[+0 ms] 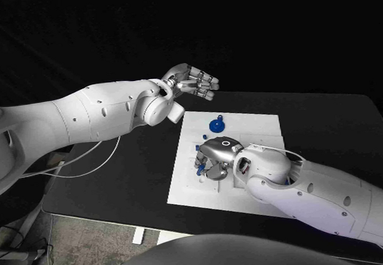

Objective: Assemble the parts on the task board

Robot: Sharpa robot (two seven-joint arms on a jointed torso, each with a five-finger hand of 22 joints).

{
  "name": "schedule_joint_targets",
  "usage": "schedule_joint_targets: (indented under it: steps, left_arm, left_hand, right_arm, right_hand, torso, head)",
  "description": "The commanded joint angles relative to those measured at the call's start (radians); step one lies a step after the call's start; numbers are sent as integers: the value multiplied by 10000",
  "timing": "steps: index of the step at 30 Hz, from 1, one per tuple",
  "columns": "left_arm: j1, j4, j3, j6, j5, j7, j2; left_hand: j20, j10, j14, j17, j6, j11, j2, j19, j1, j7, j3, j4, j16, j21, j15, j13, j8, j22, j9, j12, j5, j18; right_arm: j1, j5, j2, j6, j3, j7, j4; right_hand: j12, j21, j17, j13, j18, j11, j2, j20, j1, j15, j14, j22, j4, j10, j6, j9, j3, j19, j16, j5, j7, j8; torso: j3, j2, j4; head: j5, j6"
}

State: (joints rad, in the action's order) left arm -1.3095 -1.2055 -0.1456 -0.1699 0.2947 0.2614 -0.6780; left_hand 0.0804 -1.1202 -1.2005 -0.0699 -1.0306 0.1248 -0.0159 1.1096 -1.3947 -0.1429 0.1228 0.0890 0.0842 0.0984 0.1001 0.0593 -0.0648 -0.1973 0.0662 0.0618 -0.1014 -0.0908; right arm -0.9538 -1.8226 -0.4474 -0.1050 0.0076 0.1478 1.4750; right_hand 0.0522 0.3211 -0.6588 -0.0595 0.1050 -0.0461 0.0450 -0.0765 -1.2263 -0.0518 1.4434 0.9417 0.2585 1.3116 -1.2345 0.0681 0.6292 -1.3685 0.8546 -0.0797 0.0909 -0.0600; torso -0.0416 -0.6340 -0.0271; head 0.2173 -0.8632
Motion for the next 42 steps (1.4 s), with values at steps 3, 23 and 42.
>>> schedule_joint_targets:
  steps: [3, 23, 42]
  left_arm:
    - [-7, 1, 6, 19, -66, 111, 16]
    - [-7, 38, 5, 39, -66, 69, 7]
    - [-6, 40, 5, 101, -66, 49, 8]
  left_hand:
    - [-1, -53, -50, 12, -16, 5, -29, -80, -19, -11, 35, -65, -23, 64, -13, -14, 8, -13, -8, -7, -39, 112]
    - [5, -43, -48, 10, 44, 9, -22, -73, -11, -25, 26, -104, -20, 59, -10, -13, 12, 2, -10, -7, -39, 109]
    - [8, -37, -49, 10, 90, 11, -22, -66, -11, -34, 20, -132, -17, 49, -9, -12, 8, 22, -8, -5, -35, 108]
  right_arm:
    - [41, -377, 46, 168, -40, 2, -37]
    - [63, -644, -56, 705, -169, 107, 39]
    - [92, -823, 116, 634, -363, 88, -295]
  right_hand:
    - [68, -59, -14, -9, 209, 148, -118, -34, -19, -95, 10, 47, 74, 251, -153, 50, 11, -51, -70, -56, -73, -42]
    - [68, -72, -23, -9, 208, 155, -125, -37, -6, -98, 11, 123, 108, 271, -167, 51, -14, -70, -64, -68, -77, -42]
    - [67, -111, -31, -9, 207, 154, -145, -37, 10, -98, 7, 224, 138, 273, -169, 51, -21, -61, -69, -83, -78, -42]
  torso:
    - [-12, -4, -4]
    - [-3, -2, -7]
    - [9, -6, 5]
  head:
    - [11, -26]
    - [23, -57]
    - [29, -94]
